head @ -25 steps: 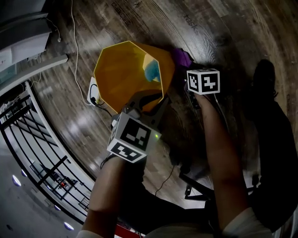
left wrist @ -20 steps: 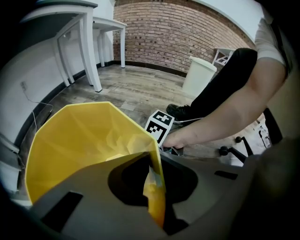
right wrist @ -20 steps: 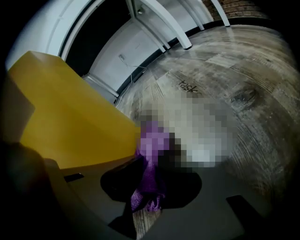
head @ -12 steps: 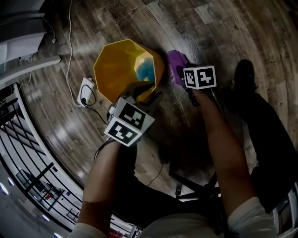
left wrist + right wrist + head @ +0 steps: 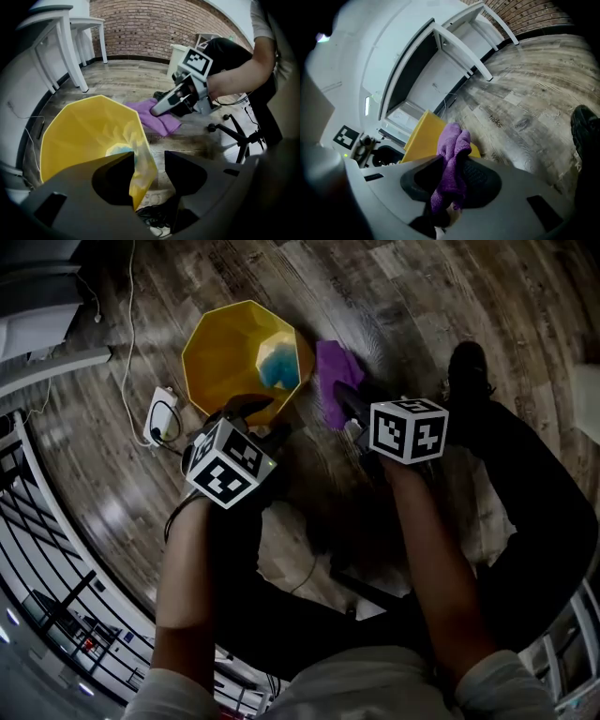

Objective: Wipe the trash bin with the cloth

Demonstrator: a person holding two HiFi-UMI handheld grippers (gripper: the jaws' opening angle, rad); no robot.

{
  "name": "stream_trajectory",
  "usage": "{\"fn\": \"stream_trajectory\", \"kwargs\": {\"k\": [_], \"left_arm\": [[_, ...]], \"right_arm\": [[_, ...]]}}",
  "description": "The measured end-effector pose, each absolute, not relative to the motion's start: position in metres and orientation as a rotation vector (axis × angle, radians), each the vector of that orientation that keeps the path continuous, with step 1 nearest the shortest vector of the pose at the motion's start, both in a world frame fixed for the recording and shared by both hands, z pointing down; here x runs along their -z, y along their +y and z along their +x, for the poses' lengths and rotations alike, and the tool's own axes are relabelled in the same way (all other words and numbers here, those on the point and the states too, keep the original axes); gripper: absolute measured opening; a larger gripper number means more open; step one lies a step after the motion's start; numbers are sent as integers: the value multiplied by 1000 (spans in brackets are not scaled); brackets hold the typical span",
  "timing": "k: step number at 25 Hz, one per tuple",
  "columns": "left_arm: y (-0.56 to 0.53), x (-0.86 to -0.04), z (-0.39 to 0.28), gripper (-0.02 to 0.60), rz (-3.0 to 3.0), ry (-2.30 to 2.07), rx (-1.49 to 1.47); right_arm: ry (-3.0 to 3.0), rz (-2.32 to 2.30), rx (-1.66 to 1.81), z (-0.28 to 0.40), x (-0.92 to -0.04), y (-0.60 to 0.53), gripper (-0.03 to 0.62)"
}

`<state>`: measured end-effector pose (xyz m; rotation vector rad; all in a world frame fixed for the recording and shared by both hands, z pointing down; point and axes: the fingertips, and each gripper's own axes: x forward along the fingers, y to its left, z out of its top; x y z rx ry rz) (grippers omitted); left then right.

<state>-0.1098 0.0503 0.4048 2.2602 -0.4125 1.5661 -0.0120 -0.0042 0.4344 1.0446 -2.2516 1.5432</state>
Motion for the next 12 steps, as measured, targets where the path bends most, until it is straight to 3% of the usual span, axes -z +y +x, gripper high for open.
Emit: {"fn": "stream_trajectory", "kwargs": {"k": [8,12], "left_arm": [[50,-418,-127,181,2236,-456,-1709],[46,-421,-124,123,2243,-440,-1744]], "right_arm": [[-2349,1080,-1527,-24,-362,12,114],[-2401,1085,-1484,-34,-342,14,114]]}}
